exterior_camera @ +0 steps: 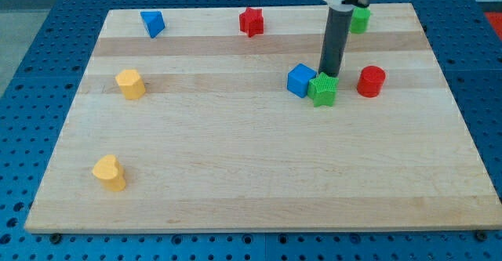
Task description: Push the green star to the bottom center
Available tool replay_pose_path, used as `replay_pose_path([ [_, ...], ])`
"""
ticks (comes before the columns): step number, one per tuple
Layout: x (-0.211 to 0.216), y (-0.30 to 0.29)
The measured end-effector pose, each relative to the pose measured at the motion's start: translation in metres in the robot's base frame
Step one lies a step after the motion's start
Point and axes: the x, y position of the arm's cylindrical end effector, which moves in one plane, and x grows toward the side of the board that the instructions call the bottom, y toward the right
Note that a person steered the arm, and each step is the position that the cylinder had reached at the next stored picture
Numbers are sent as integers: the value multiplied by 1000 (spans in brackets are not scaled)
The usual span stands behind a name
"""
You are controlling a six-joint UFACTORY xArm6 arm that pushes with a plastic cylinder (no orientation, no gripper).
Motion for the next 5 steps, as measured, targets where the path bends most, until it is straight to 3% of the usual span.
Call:
replay_pose_path([
  [4,91,-4],
  [5,92,-14],
])
